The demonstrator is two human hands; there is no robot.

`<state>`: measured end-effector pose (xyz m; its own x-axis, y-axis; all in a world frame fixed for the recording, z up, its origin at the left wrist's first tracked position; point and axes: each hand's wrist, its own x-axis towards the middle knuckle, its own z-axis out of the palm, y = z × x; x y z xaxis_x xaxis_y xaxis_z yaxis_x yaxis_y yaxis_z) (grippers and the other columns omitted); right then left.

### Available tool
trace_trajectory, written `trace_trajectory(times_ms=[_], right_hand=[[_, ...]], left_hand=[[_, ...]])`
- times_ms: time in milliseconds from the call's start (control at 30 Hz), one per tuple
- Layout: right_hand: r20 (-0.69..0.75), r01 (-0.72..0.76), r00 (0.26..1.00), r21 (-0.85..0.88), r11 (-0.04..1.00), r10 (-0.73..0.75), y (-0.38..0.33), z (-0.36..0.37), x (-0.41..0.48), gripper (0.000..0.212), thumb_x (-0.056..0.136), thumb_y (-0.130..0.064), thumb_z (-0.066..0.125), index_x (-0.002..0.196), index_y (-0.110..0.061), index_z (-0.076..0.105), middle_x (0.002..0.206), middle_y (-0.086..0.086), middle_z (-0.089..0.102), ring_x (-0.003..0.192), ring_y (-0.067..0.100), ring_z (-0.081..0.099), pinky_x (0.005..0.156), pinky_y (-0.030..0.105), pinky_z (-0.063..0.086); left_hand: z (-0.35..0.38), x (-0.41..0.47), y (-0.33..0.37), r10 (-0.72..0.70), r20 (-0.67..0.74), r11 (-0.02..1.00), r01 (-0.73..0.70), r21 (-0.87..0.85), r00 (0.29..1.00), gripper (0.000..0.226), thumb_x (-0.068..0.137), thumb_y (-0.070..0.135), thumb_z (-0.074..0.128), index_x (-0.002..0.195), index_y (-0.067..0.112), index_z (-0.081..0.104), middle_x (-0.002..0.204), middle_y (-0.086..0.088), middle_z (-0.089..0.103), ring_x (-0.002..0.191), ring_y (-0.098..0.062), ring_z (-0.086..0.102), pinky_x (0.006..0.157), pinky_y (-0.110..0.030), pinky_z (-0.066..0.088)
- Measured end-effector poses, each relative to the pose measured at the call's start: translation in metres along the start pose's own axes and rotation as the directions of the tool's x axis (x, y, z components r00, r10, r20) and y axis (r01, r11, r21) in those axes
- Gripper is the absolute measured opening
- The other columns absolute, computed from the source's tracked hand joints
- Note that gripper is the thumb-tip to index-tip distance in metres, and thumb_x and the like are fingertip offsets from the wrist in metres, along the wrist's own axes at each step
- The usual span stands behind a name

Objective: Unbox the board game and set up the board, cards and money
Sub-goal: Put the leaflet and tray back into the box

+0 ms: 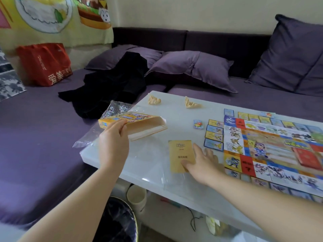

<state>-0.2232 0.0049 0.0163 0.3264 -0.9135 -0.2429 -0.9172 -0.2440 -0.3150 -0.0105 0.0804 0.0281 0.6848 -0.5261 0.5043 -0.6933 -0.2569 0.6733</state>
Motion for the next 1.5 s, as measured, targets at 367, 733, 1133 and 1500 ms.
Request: trace_trajectory(times_ms=[367, 733, 1133, 1500], right_hand=[[0.022, 0.090, 0.996, -0.145, 0.985, -0.088, -0.032, 0.003, 0.001, 0.096, 0.069, -0.089, 0.030, 0.141, -0.026, 0.033, 0.150, 0.001, 0.026, 0.138, 0.029, 0.015, 0.108, 0.065, 0.012], [0.061, 0.105, 0.993, -0.161, 0.981, -0.096, -0.051, 0.005, 0.015, 0.112, 0.056, -0.087, 0.054, 0.146, -0.029, 0.020, 0.152, -0.002, 0.011, 0.141, 0.031, 0.001, 0.102, 0.074, 0.007], [0.101, 0.153, 0.986, -0.208, 0.966, -0.134, -0.046, -0.011, 0.022, 0.094, 0.061, -0.071, 0.058, 0.141, -0.034, 0.024, 0.142, -0.005, 0.028, 0.130, 0.030, 0.026, 0.098, 0.057, 0.029], [0.039, 0.472, 0.882, -0.084, 0.878, -0.470, -0.043, -0.088, -0.028, 0.087, 0.071, -0.063, 0.059, 0.142, -0.047, 0.011, 0.148, -0.028, 0.006, 0.138, 0.013, 0.011, 0.104, 0.043, 0.027]], left_hand=[[-0.001, 0.000, -0.001, 0.021, -0.011, 1.000, -0.021, -0.003, 1.000, 0.026, 0.095, 0.011, 0.049, 0.112, 0.008, 0.068, 0.117, -0.002, 0.066, 0.109, -0.018, 0.057, 0.083, -0.010, 0.030], [-0.001, 0.004, -0.001, -0.007, -0.011, 0.998, 0.006, -0.057, 1.000, 0.026, 0.095, 0.013, 0.049, 0.112, 0.012, 0.068, 0.117, 0.002, 0.065, 0.109, -0.013, 0.055, 0.084, -0.009, 0.029], [-0.005, 0.009, -0.006, -0.037, -0.041, 0.995, 0.033, -0.093, 0.998, 0.025, 0.096, 0.014, 0.050, 0.113, 0.013, 0.068, 0.119, 0.003, 0.065, 0.110, -0.012, 0.055, 0.087, -0.013, 0.032], [-0.002, -0.002, -0.007, 0.002, -0.038, 0.998, -0.004, -0.059, 0.999, 0.025, 0.094, 0.011, 0.052, 0.113, 0.011, 0.068, 0.120, 0.001, 0.065, 0.111, -0.015, 0.057, 0.085, -0.014, 0.034]])
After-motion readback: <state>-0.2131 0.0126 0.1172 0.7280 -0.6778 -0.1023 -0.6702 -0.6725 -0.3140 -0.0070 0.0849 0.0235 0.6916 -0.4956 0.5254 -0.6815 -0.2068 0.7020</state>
